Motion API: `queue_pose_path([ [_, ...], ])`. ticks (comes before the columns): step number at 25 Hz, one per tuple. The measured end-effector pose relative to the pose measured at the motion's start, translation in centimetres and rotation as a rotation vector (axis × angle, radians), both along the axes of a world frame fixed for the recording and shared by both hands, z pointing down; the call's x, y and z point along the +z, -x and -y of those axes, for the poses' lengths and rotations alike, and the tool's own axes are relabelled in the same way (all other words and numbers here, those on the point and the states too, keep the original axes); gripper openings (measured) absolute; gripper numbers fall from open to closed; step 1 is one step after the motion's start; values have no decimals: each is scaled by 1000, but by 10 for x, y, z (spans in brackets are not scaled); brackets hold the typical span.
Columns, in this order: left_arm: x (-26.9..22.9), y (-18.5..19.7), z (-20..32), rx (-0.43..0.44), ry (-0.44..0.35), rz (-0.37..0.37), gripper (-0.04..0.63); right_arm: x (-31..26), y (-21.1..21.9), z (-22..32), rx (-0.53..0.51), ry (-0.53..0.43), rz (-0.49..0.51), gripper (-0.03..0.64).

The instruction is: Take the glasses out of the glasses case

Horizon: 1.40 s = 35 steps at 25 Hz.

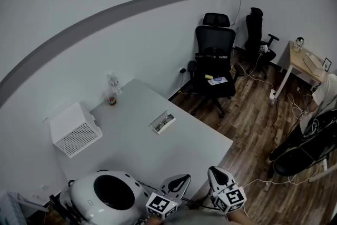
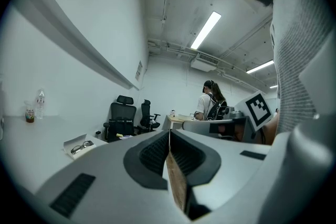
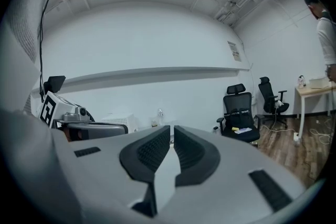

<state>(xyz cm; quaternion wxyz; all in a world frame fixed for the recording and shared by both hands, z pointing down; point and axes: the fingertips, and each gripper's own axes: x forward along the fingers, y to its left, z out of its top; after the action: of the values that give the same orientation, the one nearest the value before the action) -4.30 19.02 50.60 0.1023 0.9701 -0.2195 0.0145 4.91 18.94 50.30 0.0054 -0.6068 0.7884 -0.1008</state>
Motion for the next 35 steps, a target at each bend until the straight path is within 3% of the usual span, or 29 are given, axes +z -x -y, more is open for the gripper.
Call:
queue_pose_path([
  [7,0,-10,13,-49,7,-10,14,4,-10,22,-56,14,-12,12],
  [24,-3,-10,121,-296,22,-7,14,2,2,166,-324,19,-21,12],
  [35,4,-14,150,-354,33,-3,14,12,2,203,-394,41,-16,12],
])
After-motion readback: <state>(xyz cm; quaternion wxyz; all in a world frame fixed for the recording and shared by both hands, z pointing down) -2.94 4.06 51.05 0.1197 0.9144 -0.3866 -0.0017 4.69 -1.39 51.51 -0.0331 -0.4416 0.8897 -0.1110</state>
